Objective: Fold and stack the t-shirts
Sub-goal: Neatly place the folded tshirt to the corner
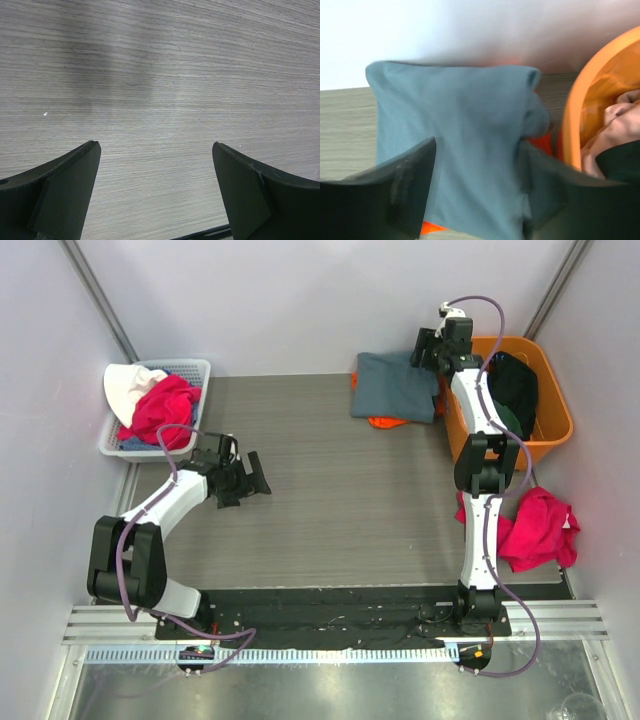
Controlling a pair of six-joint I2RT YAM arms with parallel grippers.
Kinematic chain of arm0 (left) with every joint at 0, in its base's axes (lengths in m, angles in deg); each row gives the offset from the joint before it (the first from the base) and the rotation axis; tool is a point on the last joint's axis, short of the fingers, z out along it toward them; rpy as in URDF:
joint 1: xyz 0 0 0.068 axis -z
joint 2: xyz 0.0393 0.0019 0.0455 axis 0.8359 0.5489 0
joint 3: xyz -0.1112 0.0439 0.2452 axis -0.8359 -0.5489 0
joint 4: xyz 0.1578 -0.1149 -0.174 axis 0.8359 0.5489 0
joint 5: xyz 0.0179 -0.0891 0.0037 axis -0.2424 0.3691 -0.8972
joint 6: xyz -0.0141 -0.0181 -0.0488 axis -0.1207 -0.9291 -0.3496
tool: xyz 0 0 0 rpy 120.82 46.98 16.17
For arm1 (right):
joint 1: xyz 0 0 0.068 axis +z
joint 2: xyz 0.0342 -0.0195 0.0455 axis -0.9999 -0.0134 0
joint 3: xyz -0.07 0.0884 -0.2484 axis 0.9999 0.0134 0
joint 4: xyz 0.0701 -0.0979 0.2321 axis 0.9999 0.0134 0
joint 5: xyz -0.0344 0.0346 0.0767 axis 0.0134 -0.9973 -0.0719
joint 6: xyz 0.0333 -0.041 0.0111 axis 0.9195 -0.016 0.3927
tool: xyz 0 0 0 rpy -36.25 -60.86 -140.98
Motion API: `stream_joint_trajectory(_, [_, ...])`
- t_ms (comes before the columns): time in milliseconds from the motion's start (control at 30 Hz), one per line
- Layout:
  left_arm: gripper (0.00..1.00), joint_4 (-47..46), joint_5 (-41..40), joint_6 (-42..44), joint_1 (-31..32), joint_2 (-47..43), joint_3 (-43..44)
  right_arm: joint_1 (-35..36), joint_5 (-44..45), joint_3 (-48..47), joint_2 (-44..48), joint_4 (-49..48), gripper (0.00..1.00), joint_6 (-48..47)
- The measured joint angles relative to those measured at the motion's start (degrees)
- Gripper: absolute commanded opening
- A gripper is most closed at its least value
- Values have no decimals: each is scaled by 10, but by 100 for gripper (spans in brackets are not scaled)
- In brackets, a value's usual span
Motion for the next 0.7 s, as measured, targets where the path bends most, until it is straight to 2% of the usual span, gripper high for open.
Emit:
stream_joint_trajectory(67, [100,0,0,0,-1,1,0,0,10,5,0,-9,90,3])
stream_joint_trajectory(167, [100,0,2,0,-2,2,0,3,20,26,12,-36,95,3])
stream_joint_trajectory(300, [100,0,6,-2,-3,2,0,4,28,68,41,-46,97,3])
stream_joint_trajectory(500, [100,-12,19,-4,-3,4,0,19,30,186,122,-61,98,4])
stream_joint_trajectory(700, [100,-22,31,-9,-3,13,0,110,50,252,145,-76,98,5])
